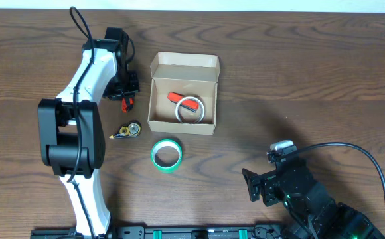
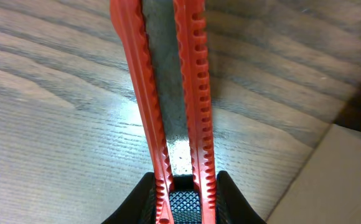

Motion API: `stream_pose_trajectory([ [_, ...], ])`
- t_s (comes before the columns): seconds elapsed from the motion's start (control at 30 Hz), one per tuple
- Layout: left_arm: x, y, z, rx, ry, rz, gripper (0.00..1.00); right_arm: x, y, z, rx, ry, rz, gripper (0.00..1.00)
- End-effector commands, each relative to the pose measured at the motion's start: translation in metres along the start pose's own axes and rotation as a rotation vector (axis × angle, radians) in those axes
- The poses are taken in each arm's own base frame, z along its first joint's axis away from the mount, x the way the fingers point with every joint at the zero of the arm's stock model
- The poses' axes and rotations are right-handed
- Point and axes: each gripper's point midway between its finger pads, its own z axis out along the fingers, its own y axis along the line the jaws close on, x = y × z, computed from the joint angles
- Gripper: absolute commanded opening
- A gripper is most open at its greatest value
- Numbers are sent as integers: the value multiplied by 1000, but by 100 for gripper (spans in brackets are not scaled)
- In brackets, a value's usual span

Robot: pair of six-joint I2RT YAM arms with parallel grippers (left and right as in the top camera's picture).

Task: Pack container
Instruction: 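Carry the utility knife into the box and release it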

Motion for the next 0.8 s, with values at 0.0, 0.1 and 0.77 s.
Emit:
stream_pose_trajectory([
  [0.0, -11, -3, -21, 14, -57, -16, 20, 0, 1, -1, -5, -5, 5, 99],
  [0.1, -13, -5, -32, 22, -80, -15, 20, 0, 1, -1, -5, -5, 5, 99],
  [0.77, -5, -61, -114, 105, -247, 71, 20, 0, 1, -1, -5, -5, 5, 99],
])
